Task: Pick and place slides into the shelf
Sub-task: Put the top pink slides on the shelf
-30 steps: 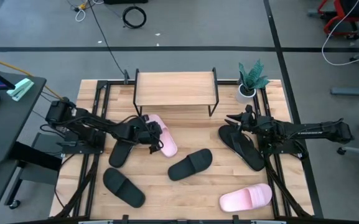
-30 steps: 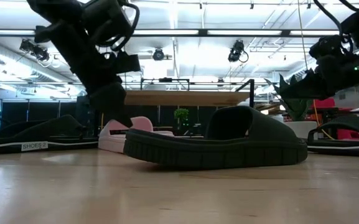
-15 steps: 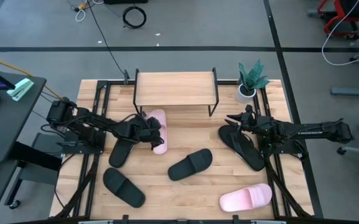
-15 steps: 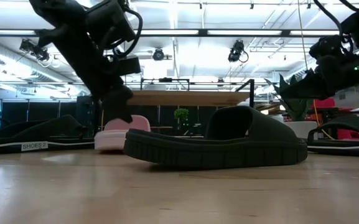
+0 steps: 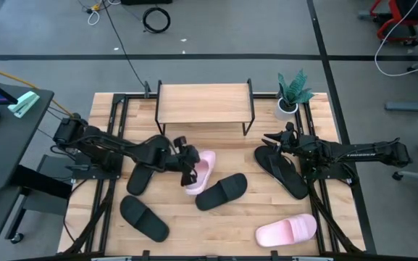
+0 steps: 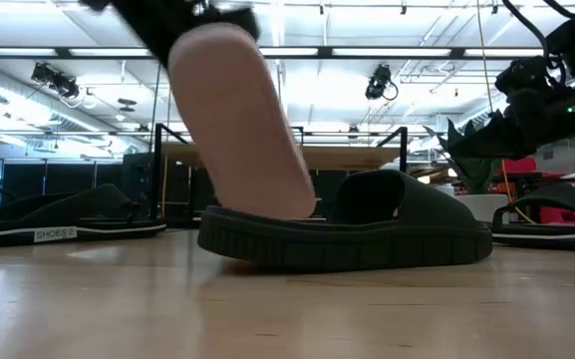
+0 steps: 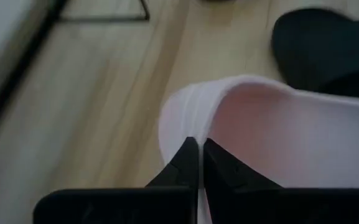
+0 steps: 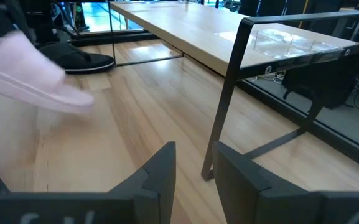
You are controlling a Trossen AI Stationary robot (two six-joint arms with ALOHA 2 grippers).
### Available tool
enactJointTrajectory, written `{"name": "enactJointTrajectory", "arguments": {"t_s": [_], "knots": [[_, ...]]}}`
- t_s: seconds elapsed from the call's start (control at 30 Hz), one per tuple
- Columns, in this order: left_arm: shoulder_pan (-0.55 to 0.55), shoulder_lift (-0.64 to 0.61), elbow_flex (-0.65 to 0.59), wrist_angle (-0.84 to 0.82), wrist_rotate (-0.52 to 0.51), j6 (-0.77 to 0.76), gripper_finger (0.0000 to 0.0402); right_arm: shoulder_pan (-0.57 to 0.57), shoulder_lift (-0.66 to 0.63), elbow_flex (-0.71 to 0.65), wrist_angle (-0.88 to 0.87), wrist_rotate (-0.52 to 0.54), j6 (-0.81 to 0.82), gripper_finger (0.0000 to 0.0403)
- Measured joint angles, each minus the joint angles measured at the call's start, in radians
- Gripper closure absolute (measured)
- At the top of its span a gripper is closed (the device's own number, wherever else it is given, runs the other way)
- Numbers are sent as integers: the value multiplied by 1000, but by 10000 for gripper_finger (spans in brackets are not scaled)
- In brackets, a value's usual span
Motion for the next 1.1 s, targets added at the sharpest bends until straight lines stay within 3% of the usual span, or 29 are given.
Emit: {"name": "enactJointTrajectory", "arguments": {"t_s": [0.23, 0.4, 0.5, 0.77, 1.0, 1.1], "knots": [[-5, 0, 247, -270, -92, 87, 392, 0, 0, 0, -1, 0, 0, 292], [9, -1, 391, -482, -421, 206, 392, 0, 0, 0, -2, -1, 0, 292], [63, -1, 450, -560, -522, 241, 392, 0, 0, 0, -2, -1, 0, 292], [287, -2, 448, -612, -521, 413, 392, 0, 0, 0, -3, -1, 0, 292], [458, -2, 374, -571, -523, 467, 392, 0, 0, 0, -3, 4, -15, 292], [503, -2, 340, -508, -476, 534, 392, 0, 0, 0, -3, 13, -36, 292]]}}
